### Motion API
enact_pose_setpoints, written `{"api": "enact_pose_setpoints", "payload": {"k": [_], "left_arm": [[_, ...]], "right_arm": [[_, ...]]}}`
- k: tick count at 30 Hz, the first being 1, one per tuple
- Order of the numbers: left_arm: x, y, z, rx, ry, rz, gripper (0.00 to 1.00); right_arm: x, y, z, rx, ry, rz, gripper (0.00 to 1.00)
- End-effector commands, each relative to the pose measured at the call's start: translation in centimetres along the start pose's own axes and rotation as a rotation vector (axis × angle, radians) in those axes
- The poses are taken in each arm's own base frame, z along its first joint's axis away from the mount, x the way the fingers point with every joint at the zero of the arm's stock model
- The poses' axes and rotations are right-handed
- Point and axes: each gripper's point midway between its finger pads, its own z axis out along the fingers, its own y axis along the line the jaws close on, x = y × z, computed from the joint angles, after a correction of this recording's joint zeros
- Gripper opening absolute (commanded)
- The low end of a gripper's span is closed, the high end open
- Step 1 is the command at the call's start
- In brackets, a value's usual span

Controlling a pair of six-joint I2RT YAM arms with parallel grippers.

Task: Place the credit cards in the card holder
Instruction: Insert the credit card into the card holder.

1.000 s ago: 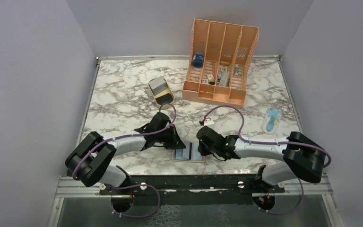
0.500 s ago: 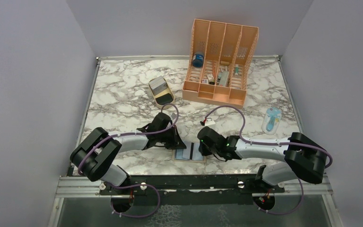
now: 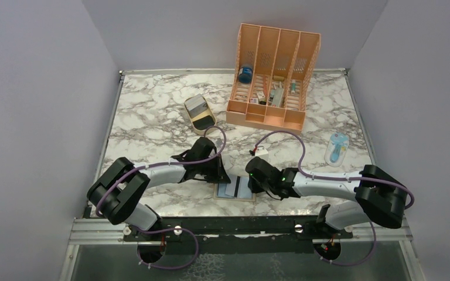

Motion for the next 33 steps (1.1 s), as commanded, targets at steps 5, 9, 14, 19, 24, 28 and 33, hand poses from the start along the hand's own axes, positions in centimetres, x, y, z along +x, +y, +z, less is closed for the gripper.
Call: {"api": "enact_pose_setpoints", "payload": {"k": [5,9,14,19,24,28,33], "left_arm": [[0.2,3.8,-0.4,-0.186,0.009,0.07,0.0],[0.1,3.9,-0.5,-0.201,0.003,0.052,0.0],[0.6,3.8,-0.4,-0.192,-0.005,-0.013,0.0],[1.2,3.5,-0.2,-0.183,-0.006,-0.043,0.0],[1.6,3.2,0.5,-0.175,-0.022,-0.064,0.0],[1.6,3.1,0.8,-0.171,-0.039,-0.073,0.0],[1.7,3.0,1.0,-0.174,-0.046,-0.073,0.0]], "right_arm": [[-0.1,-0.5,-0.1,0.029,-0.013,0.002,0.05],[-0.2,-0.5,0.0,0.029,-0.014,0.002,0.05],[0.0,-0.5,0.1,0.031,-0.008,0.001,0.05],[-0.1,-0.4,0.2,0.027,-0.009,0.002,0.05],[0.0,-0.2,0.2,0.018,-0.002,0.008,0.05],[0.0,-0.1,-0.1,0.017,0.003,0.02,0.05],[-0.3,0.1,-1.3,0.013,0.015,0.057,0.06]]}}
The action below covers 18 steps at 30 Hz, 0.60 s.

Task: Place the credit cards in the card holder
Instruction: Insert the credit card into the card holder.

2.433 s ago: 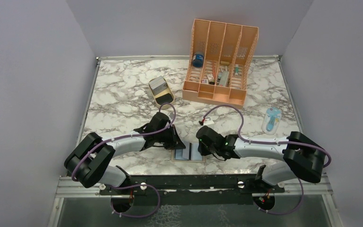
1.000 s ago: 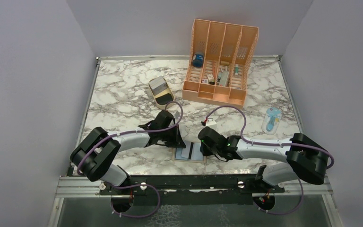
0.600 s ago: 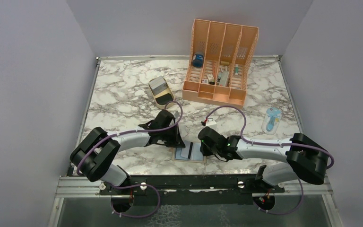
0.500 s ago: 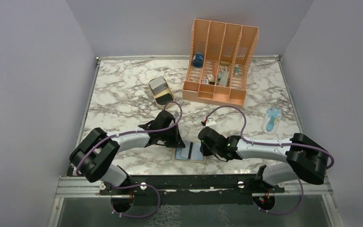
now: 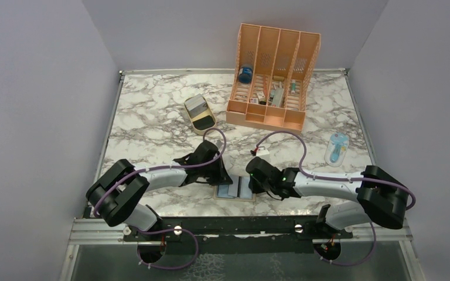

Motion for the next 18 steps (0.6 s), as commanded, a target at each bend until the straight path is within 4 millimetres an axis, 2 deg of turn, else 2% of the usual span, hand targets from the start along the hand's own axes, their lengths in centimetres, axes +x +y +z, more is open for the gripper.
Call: {"api": "enact_pose_setpoints", "payload": {"k": [1,8,13,18], "left_arm": [[1.1,3.6,0.6,-0.138,-0.006,-0.02,0.0],[1.5,2.7,1.0,-0.111,-0.013,-0.031,0.01],[2.0,1.4,1.7,-0.075,-0.008,-0.028,0.17],[1.3,0.4,1.0,-0.057,-0.049,-0.009,0.37]], "right_arm": [[-0.3,0.2,-1.5,0.001,0.012,0.047,0.06],[0.8,-1.0,-1.4,0.036,0.02,0.076,0.08],[1.2,-1.0,-0.9,0.032,0.029,0.077,0.07],[1.0,-1.2,-1.2,0.034,0.018,0.083,0.07]]}}
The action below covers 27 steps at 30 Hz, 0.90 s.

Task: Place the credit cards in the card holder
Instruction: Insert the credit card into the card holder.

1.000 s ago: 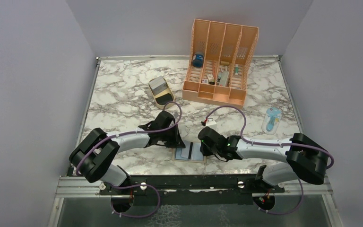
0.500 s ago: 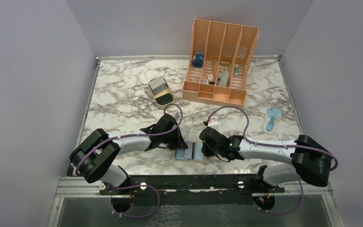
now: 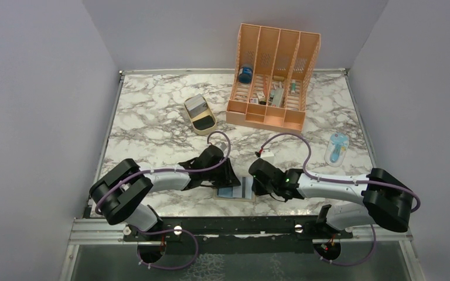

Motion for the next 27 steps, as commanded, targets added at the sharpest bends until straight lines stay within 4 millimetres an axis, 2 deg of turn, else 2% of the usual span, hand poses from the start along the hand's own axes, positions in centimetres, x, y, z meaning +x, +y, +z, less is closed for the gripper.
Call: {"api": "enact_pose_setpoints", "payload": {"k": [1,6,12,15,27], "left_arm": [[-0.1,1.7,-0.4,-0.083,-0.041,0.005,0.39],[-0.6,0.8,-1.2,-0.061,-0.078,0.019,0.44],[0.0,0.7,-0.7,-0.066,-0.062,0.022,0.44],[0.4,0.0,-0.3,-0.045,-0.043,0.037,0.3],[1.0,-3.1,0.8,0.029,-0.03,0.081,0.32]], "right_arm": [[0.0,-0.4,-0.1,0.009,-0.016,0.02,0.07],[0.2,-0.3,0.0,0.001,-0.012,0.023,0.06],[0.2,-0.1,0.1,-0.009,-0.011,0.024,0.06],[0.2,0.0,0.2,-0.012,-0.013,0.022,0.06],[0.4,-0.2,1.0,-0.008,-0.018,0.009,0.06]]}}
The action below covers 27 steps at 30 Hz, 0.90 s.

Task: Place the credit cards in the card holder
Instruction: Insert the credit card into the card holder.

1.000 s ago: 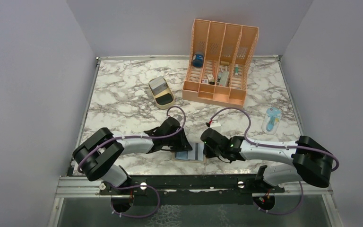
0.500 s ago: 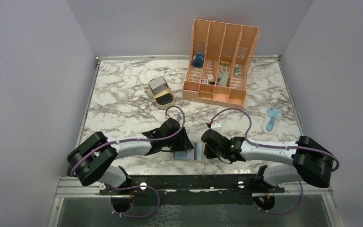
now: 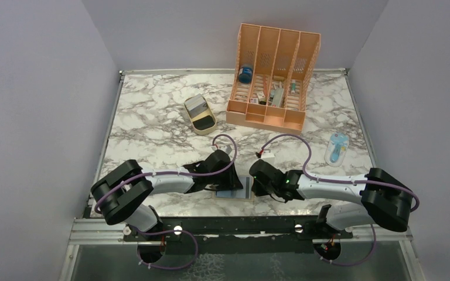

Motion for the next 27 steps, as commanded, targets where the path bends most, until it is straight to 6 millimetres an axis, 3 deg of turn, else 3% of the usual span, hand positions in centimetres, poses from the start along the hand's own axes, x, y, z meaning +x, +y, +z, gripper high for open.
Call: {"api": "enact_pose_setpoints", "payload": {"k": [1,13,23,27], "left_arm": [[-0.7,-2.1,0.4,0.049,-0.023,0.028,0.32],[-2.6,-2.3,-1.3,-0.032,-0.084,0.157,0.44],[-8.1,-3.3,-5.0,-0.174,-0.181,0.398,0.69],[-10.1,-2.9,-6.2,-0.202,-0.203,0.428,0.69]], "right_arm": [[0.1,0.0,0.5,-0.002,-0.017,-0.003,0.06],[-1.9,-0.2,-1.5,-0.009,-0.085,-0.03,0.09],[-3.2,0.2,-3.3,-0.044,-0.13,-0.03,0.14],[-3.9,0.1,-4.1,-0.036,-0.15,-0.011,0.18]]}}
